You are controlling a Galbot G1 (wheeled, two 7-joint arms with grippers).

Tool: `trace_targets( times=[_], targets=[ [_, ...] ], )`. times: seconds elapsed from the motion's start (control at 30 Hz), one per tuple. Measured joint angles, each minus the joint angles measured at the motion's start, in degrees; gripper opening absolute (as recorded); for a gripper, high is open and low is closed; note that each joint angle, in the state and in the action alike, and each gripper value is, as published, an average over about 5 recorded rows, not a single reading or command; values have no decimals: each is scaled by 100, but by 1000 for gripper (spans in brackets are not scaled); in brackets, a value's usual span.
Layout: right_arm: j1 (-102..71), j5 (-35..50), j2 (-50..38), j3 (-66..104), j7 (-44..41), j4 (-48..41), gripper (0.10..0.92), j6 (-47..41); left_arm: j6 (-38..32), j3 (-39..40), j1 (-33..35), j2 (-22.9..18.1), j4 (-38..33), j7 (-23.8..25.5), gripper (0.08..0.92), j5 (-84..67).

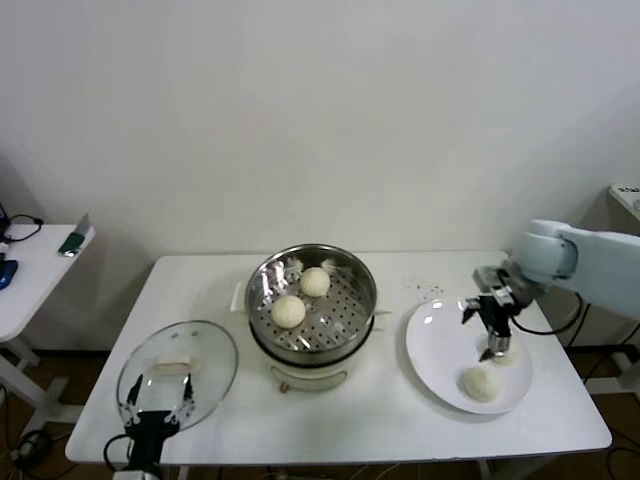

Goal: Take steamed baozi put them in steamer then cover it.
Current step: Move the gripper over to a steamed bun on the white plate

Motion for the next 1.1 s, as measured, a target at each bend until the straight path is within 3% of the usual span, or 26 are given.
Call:
trace_targets(
  times=[0.37,0.93,1.1],
  targets=[
    [-1092,-653,-142,698,81,-244,823,14,4,-70,4,-44,73,-4,823,24],
    [-1832,-892,367,1094,14,-770,822,44,51,-186,-116,-79,202,-15,823,-13],
    [-1858,-898,480,1111,-42,-866,754,78,68,-194,-150,-79,207,-17,823,-22]
  ],
)
